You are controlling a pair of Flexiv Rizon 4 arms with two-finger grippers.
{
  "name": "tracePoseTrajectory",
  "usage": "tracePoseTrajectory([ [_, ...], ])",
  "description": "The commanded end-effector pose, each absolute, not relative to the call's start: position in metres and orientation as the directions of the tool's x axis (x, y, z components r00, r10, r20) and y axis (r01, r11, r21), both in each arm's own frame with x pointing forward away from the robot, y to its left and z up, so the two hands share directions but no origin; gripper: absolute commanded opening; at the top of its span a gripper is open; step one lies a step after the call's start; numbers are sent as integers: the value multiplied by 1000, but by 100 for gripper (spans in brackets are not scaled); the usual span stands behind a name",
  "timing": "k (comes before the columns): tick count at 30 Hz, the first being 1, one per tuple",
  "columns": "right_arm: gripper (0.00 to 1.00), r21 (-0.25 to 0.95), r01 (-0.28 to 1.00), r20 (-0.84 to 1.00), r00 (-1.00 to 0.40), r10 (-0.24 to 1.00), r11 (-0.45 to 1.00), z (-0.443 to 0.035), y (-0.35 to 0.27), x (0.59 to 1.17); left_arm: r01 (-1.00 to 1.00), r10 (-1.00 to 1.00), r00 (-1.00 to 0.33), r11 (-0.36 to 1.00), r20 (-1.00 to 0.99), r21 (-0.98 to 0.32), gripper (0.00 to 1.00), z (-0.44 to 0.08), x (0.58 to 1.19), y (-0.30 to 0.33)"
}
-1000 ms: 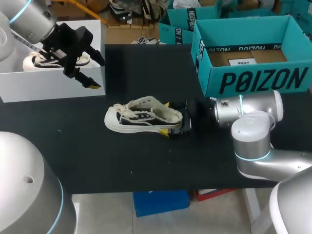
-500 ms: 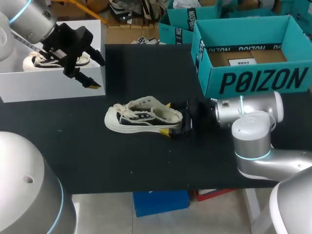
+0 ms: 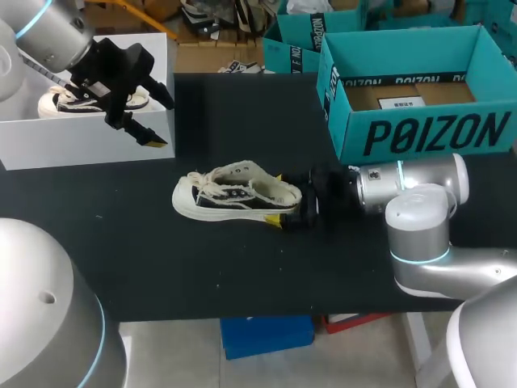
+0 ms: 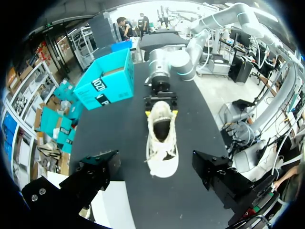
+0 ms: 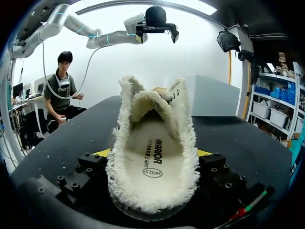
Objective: Take the shoe out of the shoebox, open the shoe tongue, remove and reinsert the insole, then place the shoe into the shoebox
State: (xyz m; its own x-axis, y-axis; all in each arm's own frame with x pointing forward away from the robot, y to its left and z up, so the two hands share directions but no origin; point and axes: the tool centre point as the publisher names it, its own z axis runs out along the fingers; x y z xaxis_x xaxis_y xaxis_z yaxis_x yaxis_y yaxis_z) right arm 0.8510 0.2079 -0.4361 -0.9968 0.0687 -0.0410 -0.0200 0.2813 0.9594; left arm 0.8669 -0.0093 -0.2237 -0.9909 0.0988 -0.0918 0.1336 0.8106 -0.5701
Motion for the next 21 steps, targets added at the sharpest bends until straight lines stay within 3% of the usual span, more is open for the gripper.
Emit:
tracePoseTrajectory([
  [1, 0, 962, -22, -40, -997, 63, 271, -448, 210, 853, 136, 99, -990, 810, -96, -570, 100, -225, 867, -9],
  [13, 0, 962, -22, -40, -997, 63, 271, -448, 210, 853, 94, 48, -993, 858, -104, -504, 100, -216, 852, -28],
  [21, 0, 962, -22, -40, -997, 63, 271, -448, 210, 853, -86, -108, -994, 909, -31, -408, 100, -214, 825, -57],
])
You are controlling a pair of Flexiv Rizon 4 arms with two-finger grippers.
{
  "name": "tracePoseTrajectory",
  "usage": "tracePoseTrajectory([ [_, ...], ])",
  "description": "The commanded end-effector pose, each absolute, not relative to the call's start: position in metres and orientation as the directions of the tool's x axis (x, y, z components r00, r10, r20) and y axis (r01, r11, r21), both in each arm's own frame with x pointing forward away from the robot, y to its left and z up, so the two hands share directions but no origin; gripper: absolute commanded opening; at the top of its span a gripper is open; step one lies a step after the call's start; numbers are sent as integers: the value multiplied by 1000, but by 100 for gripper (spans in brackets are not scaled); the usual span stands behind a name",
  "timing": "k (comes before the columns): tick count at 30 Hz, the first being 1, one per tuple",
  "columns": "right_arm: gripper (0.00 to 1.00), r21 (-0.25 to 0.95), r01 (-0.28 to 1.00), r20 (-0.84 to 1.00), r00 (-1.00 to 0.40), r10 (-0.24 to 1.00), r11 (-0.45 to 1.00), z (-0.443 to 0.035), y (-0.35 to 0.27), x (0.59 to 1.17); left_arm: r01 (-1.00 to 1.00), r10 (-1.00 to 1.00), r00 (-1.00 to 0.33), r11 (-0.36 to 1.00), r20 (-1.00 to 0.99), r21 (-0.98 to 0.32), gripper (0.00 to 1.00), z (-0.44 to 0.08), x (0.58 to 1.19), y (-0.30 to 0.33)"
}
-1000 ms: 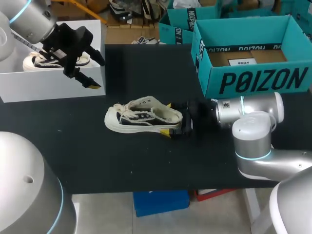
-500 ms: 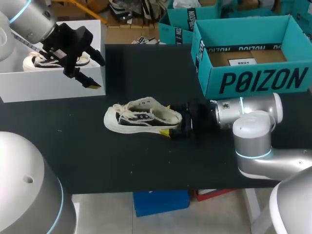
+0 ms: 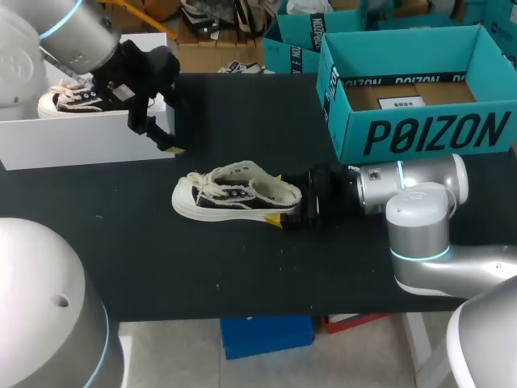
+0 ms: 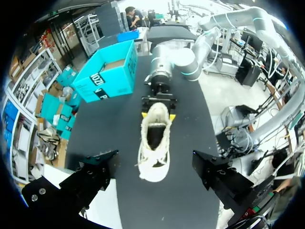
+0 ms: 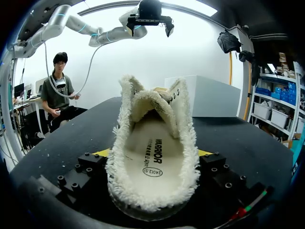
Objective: Take the shoe out of the shoebox, open the shoe tongue, remove and reinsert the insole, then place the shoe into the shoebox
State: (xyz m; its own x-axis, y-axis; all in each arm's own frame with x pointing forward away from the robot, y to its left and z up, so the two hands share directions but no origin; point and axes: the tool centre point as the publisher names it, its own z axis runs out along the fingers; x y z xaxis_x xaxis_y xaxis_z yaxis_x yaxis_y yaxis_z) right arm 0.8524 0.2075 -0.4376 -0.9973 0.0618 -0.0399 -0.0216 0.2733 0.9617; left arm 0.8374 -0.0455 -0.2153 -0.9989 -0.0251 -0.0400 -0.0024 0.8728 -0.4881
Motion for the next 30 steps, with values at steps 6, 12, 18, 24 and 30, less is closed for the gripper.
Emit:
tracePoseTrajectory([
  [6, 0, 962, -22, -40, -997, 63, 271, -448, 210, 853, -311, -319, -947, 899, 27, -308, 100, -224, 810, -68],
  [12, 0, 962, -22, -40, -997, 63, 271, -448, 210, 853, -418, -428, -903, 861, 32, -292, 100, -224, 796, -80],
  [18, 0, 962, -22, -40, -997, 63, 271, -448, 210, 853, -412, -423, -906, 861, 30, -298, 100, -222, 794, -82],
  [24, 0, 962, -22, -40, -997, 63, 271, -448, 210, 853, -412, -423, -906, 861, 30, -298, 100, -222, 794, -82],
  [30, 0, 962, -22, -40, -997, 63, 271, -448, 210, 853, -413, -429, -903, 868, 1, -277, 100, -228, 804, -82],
])
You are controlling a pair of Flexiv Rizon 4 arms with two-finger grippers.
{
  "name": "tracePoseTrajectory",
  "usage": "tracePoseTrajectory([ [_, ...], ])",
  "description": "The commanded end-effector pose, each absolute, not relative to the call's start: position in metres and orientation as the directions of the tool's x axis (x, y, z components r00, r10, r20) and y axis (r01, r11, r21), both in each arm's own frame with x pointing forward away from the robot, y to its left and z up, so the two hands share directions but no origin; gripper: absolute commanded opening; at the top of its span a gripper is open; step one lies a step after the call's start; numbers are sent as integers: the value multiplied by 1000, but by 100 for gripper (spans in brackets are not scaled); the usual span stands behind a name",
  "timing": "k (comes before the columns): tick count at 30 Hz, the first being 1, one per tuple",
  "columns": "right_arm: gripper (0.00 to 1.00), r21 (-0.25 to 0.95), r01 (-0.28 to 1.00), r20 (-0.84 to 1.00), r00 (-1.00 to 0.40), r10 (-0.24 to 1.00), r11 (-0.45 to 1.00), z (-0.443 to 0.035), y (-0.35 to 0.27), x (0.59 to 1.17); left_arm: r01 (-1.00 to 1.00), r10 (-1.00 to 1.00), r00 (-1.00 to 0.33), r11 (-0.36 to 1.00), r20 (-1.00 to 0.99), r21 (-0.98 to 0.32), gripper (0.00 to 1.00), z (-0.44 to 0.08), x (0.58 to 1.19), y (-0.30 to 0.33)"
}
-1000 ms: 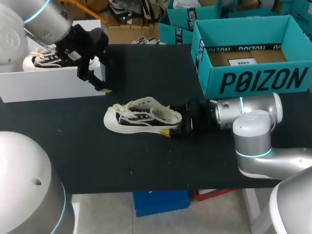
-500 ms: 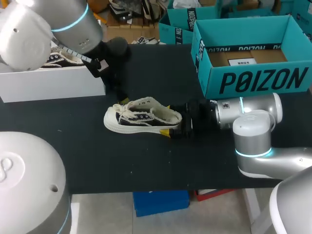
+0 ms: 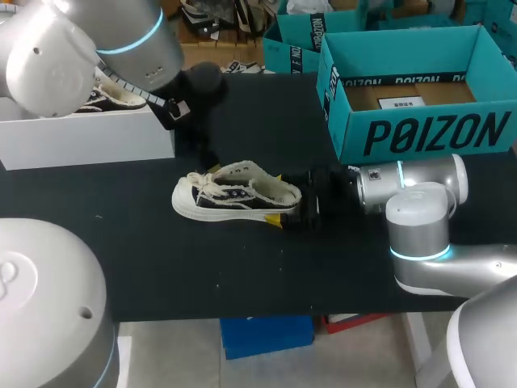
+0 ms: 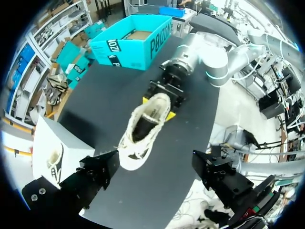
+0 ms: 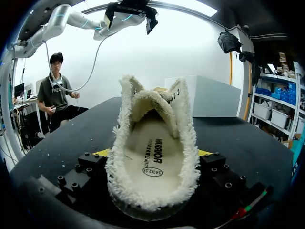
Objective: Take the shoe out of the shoebox, open the shoe tongue, remove and reinsert the insole, then place the shoe into the shoebox
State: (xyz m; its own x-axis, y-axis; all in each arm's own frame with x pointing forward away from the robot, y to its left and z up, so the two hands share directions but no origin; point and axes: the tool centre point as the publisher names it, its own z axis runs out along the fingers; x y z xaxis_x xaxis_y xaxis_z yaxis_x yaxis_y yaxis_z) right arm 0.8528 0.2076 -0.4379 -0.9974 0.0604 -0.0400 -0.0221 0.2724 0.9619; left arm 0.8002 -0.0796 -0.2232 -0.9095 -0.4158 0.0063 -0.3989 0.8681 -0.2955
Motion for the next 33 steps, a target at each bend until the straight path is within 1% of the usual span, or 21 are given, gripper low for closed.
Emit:
tracePoseTrajectory([
  [1, 0, 962, -22, -40, -997, 63, 271, -448, 210, 853, -415, -433, -901, 869, -9, -268, 100, -229, 805, -81],
  [4, 0, 962, -22, -40, -997, 63, 271, -448, 210, 853, -486, -495, -868, 838, 28, -250, 100, -236, 815, -81],
  [6, 0, 962, -22, -40, -997, 63, 271, -448, 210, 853, -543, -556, -831, 808, 9, -229, 100, -237, 820, -82],
  [12, 0, 962, -22, -40, -997, 63, 271, -448, 210, 853, -645, -647, -761, 745, 52, -169, 100, -248, 827, -93],
  [15, 0, 962, -22, -40, -997, 63, 271, -448, 210, 853, -721, -717, -693, 686, 72, -101, 100, -256, 829, -101],
  [17, 0, 962, -22, -40, -997, 63, 271, -448, 210, 853, -767, -767, -641, 639, 22, -66, 100, -261, 830, -106],
  [22, 0, 962, -22, -40, -997, 63, 271, -448, 210, 853, -811, -810, -585, 585, -38, 16, 100, -271, 830, -121],
  [28, 0, 962, -22, -40, -997, 63, 271, -448, 210, 853, -855, -847, -519, 515, -119, 59, 100, -284, 829, -139],
  [33, 0, 962, -22, -40, -997, 63, 271, -448, 210, 853, -884, -871, -468, 461, -149, 80, 100, -295, 831, -147],
])
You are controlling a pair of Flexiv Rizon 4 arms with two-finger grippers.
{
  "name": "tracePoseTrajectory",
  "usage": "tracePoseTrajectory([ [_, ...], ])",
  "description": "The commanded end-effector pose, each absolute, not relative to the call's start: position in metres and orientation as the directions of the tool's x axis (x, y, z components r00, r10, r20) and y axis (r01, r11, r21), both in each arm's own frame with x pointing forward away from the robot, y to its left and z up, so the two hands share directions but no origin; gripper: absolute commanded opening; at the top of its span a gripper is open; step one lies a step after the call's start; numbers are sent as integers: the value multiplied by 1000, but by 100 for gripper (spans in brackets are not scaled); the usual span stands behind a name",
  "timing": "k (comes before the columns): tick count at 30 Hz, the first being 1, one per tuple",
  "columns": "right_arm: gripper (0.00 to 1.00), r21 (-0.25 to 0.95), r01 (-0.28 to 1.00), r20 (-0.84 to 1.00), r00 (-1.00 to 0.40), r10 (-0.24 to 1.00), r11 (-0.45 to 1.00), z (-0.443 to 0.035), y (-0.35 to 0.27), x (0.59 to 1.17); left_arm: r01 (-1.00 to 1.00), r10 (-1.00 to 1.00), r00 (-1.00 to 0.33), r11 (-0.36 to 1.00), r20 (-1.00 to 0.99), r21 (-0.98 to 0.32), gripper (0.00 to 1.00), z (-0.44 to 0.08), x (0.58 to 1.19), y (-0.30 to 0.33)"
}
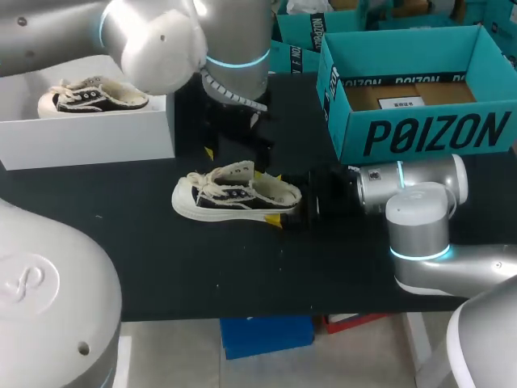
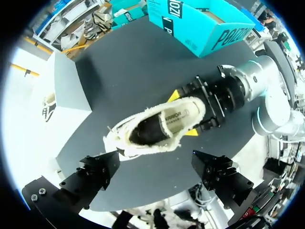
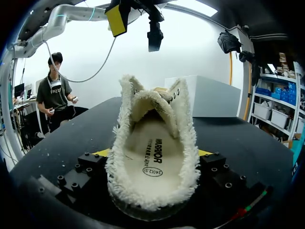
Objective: Take the shoe out of the shoebox, open the shoe tongue, remove and reinsert the insole, then place the shoe into the shoebox
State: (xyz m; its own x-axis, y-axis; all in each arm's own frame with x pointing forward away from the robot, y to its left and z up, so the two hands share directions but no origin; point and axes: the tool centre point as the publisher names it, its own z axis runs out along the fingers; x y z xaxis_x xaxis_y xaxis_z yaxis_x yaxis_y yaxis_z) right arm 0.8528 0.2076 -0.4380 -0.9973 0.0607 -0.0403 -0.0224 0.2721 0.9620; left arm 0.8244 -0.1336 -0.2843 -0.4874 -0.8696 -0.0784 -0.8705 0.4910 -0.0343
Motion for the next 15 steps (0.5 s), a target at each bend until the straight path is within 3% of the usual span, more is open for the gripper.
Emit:
tracePoseTrajectory([
  [1, 0, 962, -22, -40, -997, 63, 271, -448, 210, 853, -890, -877, -455, 448, -155, 81, 100, -297, 832, -149],
  [15, 0, 962, -22, -40, -997, 63, 271, -448, 210, 853, -939, -915, -343, 335, -210, 74, 100, -329, 842, -160],
])
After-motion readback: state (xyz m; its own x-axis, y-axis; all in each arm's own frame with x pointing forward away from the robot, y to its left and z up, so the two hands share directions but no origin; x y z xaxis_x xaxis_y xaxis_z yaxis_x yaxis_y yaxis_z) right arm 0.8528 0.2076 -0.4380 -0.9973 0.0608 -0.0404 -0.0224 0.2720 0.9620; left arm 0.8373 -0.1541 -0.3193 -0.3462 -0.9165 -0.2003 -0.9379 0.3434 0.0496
